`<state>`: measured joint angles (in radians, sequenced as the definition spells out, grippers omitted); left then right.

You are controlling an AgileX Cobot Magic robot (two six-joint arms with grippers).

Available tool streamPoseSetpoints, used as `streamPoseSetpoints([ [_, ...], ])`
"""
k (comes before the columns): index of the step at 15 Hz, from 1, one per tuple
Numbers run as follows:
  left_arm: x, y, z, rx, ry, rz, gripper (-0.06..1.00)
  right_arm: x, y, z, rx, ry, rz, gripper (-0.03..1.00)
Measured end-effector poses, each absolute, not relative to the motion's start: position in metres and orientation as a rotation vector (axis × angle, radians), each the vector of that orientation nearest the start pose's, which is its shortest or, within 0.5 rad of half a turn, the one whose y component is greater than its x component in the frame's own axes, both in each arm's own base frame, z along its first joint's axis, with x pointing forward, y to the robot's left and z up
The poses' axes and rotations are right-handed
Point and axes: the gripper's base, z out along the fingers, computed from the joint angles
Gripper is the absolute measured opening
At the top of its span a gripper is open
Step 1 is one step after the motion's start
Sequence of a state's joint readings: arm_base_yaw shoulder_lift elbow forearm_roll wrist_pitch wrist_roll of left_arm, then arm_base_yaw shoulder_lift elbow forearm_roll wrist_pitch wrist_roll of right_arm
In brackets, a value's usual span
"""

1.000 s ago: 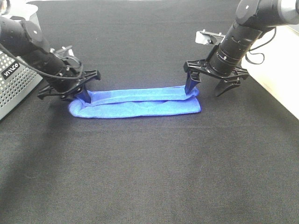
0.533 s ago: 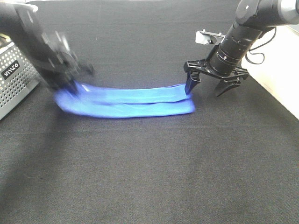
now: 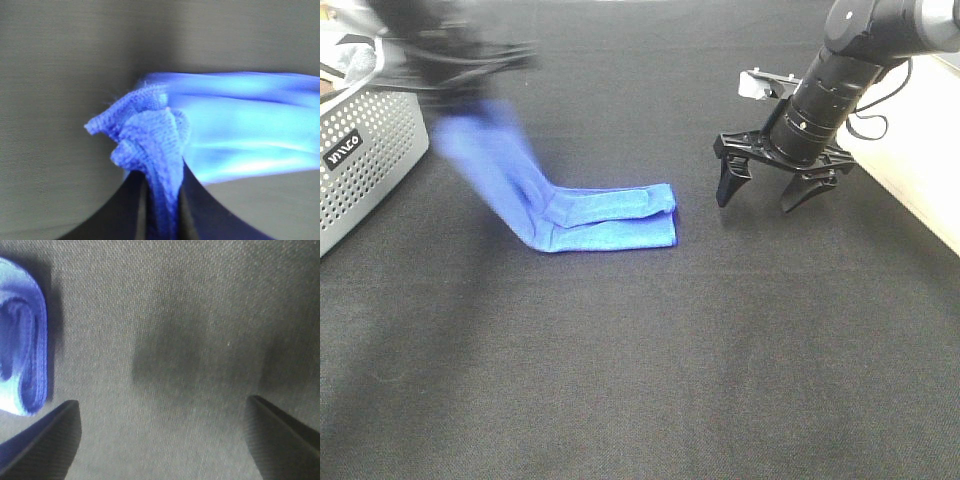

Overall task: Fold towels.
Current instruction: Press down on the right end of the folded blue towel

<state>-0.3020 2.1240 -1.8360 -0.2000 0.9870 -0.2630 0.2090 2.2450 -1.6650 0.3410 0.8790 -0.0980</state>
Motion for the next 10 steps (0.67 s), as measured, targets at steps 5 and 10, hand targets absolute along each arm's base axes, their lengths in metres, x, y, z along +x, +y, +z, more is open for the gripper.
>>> streamPoseSetpoints([
  [5, 0.438, -0.224, 0.189, -0.119, 2.775, -0.608, 0.11, 0.442, 0.118, 0.144, -0.135, 2.914, 0.441, 0.83],
  [10, 0.434, -0.261, 0.183, -0.155, 2.674, -0.744, 0.60, 0.439, 0.118, 0.148, -0.137, 2.931, 0.447, 0.83],
])
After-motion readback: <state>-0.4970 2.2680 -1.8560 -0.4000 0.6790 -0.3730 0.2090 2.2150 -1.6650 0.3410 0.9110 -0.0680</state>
